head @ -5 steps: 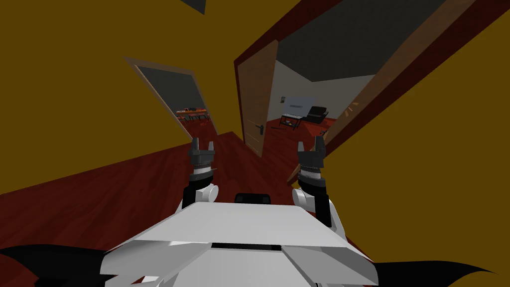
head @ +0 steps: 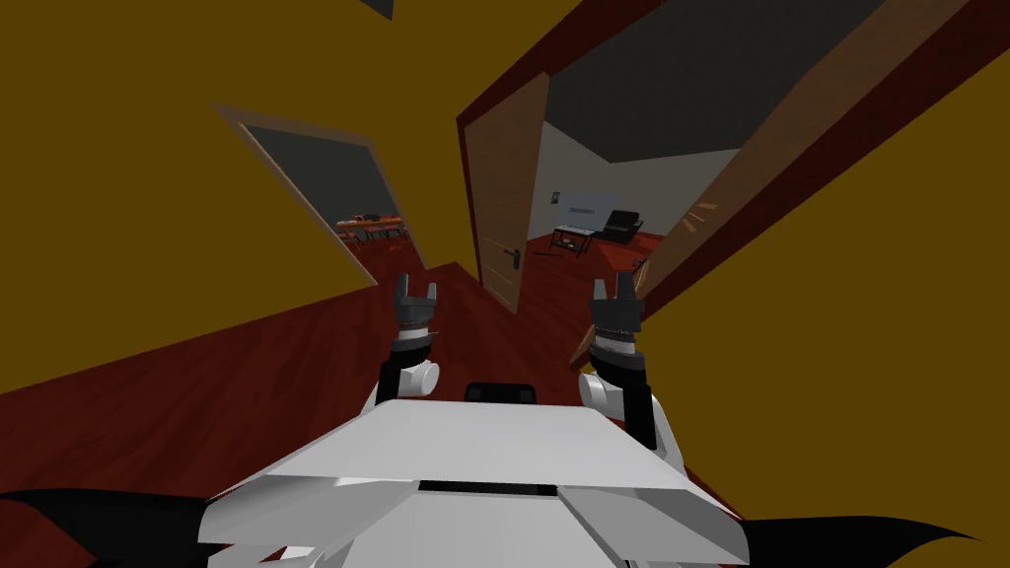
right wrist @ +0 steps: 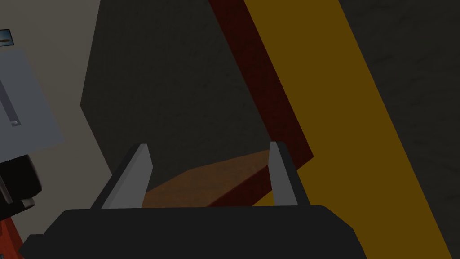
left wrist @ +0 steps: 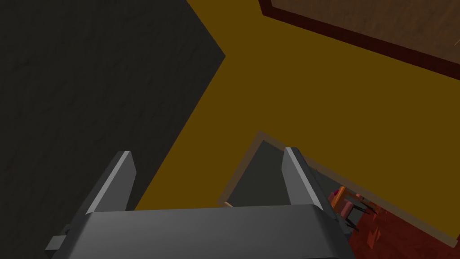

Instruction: Push the door open

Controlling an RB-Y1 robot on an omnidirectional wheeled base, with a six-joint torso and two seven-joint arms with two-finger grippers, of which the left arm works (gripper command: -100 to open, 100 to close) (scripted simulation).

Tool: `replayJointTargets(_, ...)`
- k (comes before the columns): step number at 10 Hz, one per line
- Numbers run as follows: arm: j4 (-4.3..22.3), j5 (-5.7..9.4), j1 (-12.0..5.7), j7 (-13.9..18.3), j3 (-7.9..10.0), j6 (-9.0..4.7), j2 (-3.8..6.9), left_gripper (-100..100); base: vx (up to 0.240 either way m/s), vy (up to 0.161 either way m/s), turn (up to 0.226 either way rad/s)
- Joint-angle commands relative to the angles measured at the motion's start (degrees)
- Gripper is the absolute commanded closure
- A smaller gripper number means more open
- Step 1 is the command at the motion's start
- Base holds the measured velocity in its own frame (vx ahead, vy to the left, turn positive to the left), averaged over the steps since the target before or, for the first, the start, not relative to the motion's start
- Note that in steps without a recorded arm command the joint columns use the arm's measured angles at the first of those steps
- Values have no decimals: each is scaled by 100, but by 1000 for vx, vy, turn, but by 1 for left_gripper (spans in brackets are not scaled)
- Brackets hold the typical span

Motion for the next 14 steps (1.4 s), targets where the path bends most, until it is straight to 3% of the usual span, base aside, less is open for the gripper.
replayJointTargets(1, 186, 46, -130, -39, -44, 42, 69, -100, 146, 51, -85)
replayJointTargets(8, 1227, 218, -794, -234, -278, 126, 257, -100, 135, 61, -83)
replayJointTargets(14, 1911, 330, -1229, -362, -432, 180, 332, -100, 95, 53, -70)
